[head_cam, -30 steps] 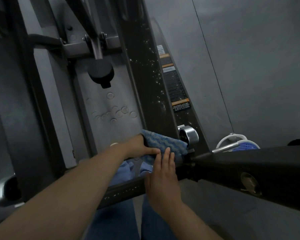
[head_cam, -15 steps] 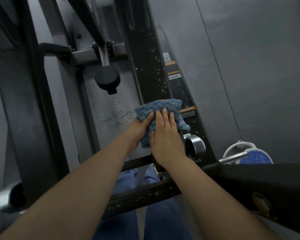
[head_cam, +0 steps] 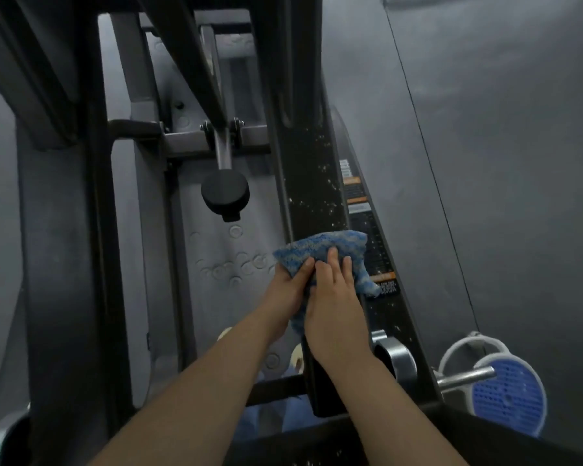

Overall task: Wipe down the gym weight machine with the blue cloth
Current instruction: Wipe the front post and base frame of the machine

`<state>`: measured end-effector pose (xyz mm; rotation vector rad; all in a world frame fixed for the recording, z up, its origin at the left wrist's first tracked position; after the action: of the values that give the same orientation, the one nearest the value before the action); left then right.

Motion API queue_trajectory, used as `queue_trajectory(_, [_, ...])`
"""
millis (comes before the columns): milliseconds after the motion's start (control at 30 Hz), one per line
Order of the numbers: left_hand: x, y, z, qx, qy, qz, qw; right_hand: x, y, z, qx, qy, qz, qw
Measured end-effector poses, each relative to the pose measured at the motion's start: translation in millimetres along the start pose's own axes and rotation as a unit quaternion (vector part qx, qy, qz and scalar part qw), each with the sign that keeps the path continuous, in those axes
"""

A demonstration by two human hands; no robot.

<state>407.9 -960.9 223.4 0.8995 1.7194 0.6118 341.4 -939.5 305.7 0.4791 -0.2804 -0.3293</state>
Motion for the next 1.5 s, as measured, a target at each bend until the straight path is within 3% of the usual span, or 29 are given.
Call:
queue_trajectory(233, [-63, -39, -8, 0.063, 0.069, -0.041, 0.995, 28, -66, 28, 0.002, -0.048, -0.046, 0.998])
queue_trajectory(533, [-129, -78, -20, 0.126, 0.080, -0.049, 0.988, 51, -126, 67, -0.019, -0.033, -0.029, 0.999])
queue_trajectory(800, [-128, -74, -16, 0.072, 0.110, -0.096, 0.987, 51, -106, 49, -0.024, -0.022, -0.027, 0.999])
queue_trajectory(1033, [-128, -85, -15, 0.088, 0.152, -0.079, 0.981, 61, -108, 51, -0.039, -0.017, -0.005, 0.999])
queue_trajectory(1267, [-183, -116, -19, 0.068, 0.100, -0.073, 0.990, 87, -146, 73, -0.067, -0.019, 0.063, 0.996])
queue_trajectory(1500, [-239, -148, -32, 0.073, 0.065, -0.047, 0.994, 109, -179, 106, -0.083, -0.083, 0.058, 0.991])
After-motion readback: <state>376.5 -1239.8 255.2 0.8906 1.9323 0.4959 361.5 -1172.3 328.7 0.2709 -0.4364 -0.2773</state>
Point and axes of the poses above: each hand's wrist, its own y-axis away from the middle knuckle, its own z-axis out of the back of the hand, x = y × z, the point moved 9 cm from there along -y, towards the middle knuckle, and after that the axes turned 15 degrees about y, right-handed, at the moved point
